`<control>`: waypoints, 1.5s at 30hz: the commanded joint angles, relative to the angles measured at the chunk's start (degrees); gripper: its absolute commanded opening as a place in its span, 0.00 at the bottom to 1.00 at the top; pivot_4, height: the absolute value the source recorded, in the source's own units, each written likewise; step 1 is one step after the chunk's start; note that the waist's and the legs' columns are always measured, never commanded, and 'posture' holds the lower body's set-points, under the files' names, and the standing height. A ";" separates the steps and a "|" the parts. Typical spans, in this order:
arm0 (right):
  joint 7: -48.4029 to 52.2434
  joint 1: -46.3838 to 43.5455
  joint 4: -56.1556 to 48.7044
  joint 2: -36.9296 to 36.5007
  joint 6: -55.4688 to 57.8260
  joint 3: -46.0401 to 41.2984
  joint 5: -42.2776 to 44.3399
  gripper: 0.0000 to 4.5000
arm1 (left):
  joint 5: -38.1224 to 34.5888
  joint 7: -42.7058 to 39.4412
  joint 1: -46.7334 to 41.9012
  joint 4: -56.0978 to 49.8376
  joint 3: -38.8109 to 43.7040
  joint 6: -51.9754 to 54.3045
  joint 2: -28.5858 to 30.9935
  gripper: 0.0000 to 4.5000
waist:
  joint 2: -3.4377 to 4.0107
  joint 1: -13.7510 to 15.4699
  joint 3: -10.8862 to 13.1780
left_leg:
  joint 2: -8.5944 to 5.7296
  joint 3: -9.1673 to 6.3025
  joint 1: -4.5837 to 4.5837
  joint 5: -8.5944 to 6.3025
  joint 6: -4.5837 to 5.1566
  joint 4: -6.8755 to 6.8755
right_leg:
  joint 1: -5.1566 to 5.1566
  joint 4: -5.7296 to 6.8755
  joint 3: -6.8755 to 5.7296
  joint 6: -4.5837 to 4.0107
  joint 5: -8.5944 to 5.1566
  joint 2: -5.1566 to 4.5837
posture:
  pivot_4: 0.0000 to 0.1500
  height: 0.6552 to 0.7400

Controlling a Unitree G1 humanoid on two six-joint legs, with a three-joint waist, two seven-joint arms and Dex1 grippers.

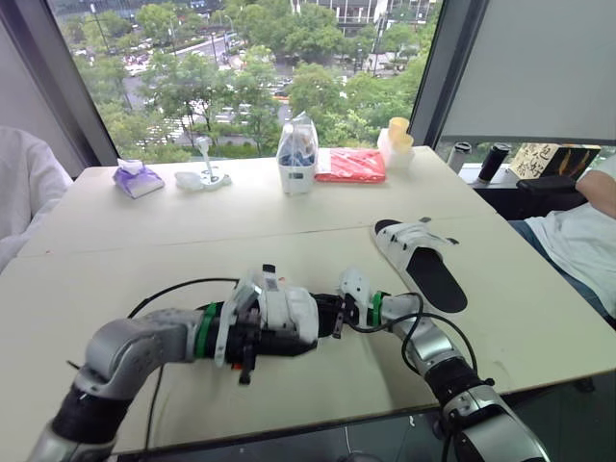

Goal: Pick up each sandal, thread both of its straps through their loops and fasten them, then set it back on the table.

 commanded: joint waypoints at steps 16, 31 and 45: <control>-0.95 4.46 8.22 0.00 4.21 4.06 -5.61 0.00 | 3.85 -2.23 -17.66 21.72 4.76 1.64 -1.06 0.65 | -0.01 -0.12 -0.03 | -0.02 0.00 0.33 0.03 -0.06 0.08 | 0.29 0.22 0.00 -0.02 0.01 0.17 | 1.00 1.00; -1.09 3.99 8.48 0.47 3.97 4.24 -5.84 0.00 | 32.55 -13.63 -28.23 42.31 -7.90 -35.56 -3.29 0.65 | 0.06 -0.14 -0.10 | -0.02 0.11 0.23 0.05 -0.08 0.04 | 0.18 0.20 0.07 -0.05 0.04 0.17 | 1.00 1.00; -1.38 4.41 7.78 -0.01 4.37 4.00 -5.69 0.00 | 33.70 -18.69 -24.30 37.51 -9.04 -29.32 -4.76 0.24 | 0.04 -0.08 -0.09 | -0.02 0.08 0.25 0.05 -0.06 0.08 | 0.19 0.31 0.06 -0.02 0.04 0.19 | 1.00 1.00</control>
